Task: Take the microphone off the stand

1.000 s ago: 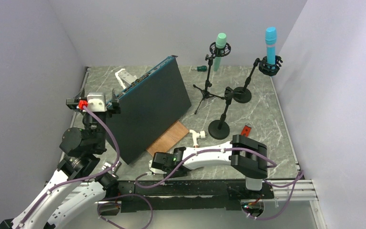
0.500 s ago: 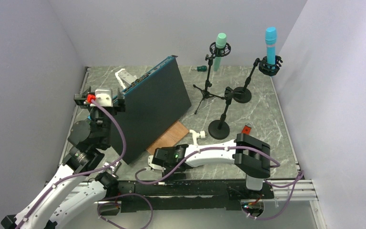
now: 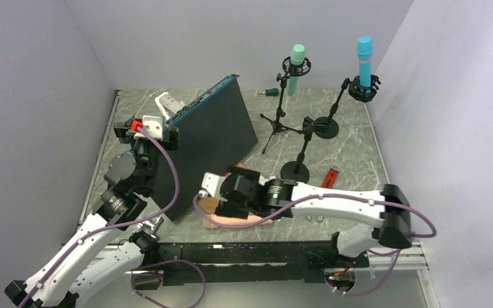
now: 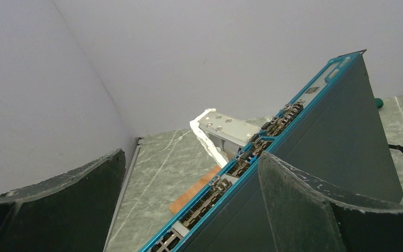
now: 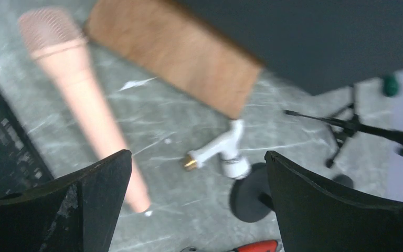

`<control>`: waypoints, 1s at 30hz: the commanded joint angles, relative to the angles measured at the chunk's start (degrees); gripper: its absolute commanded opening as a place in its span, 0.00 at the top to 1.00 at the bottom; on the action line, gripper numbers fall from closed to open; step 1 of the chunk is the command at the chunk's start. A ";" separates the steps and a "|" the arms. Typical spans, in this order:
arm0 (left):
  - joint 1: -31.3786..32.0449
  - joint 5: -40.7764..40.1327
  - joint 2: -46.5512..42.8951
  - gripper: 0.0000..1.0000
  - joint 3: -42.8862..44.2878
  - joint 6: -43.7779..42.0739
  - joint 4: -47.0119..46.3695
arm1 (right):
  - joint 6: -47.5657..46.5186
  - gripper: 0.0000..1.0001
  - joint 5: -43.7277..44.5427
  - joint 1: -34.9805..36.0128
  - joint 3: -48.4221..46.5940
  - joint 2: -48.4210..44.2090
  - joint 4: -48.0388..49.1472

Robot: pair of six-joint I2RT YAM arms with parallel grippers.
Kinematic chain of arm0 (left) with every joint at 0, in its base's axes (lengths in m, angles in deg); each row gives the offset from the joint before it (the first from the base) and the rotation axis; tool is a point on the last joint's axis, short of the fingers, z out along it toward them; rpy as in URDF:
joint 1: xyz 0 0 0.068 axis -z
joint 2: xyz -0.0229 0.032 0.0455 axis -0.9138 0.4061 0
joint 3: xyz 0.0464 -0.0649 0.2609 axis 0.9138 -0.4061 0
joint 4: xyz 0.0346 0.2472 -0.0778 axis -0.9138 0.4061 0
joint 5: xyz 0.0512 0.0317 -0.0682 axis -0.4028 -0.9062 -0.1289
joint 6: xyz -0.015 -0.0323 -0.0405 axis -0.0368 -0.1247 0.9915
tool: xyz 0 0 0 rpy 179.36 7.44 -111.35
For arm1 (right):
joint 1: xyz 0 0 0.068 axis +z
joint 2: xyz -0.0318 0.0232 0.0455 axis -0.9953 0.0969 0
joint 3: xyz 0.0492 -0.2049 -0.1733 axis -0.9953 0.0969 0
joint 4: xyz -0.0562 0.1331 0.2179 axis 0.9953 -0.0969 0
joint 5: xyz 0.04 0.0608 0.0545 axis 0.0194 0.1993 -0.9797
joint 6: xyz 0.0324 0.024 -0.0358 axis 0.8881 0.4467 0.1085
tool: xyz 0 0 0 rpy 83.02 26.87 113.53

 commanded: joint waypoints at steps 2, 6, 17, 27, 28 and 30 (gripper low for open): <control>-0.38 1.63 0.76 0.01 1.05 1.72 -0.45 | 2.06 0.00 22.45 -0.89 -0.45 -10.10 9.33; -0.39 2.17 1.42 0.01 1.69 2.35 0.59 | 6.29 0.00 24.62 -4.92 -2.29 -17.31 11.84; -0.37 4.02 1.34 0.01 2.03 4.17 1.61 | 19.82 0.00 13.17 -27.57 -8.62 -27.61 9.63; -0.41 5.47 0.88 0.01 2.40 5.59 2.54 | 31.16 0.01 -1.73 -48.80 -18.34 -21.37 -2.70; -0.42 5.66 0.85 0.01 2.41 5.92 2.56 | 32.23 0.01 -3.59 -50.83 -17.80 -21.43 -2.46; -0.38 6.17 0.77 0.01 2.41 6.27 2.70 | 34.18 0.00 -7.84 -54.56 -16.26 -21.69 -1.55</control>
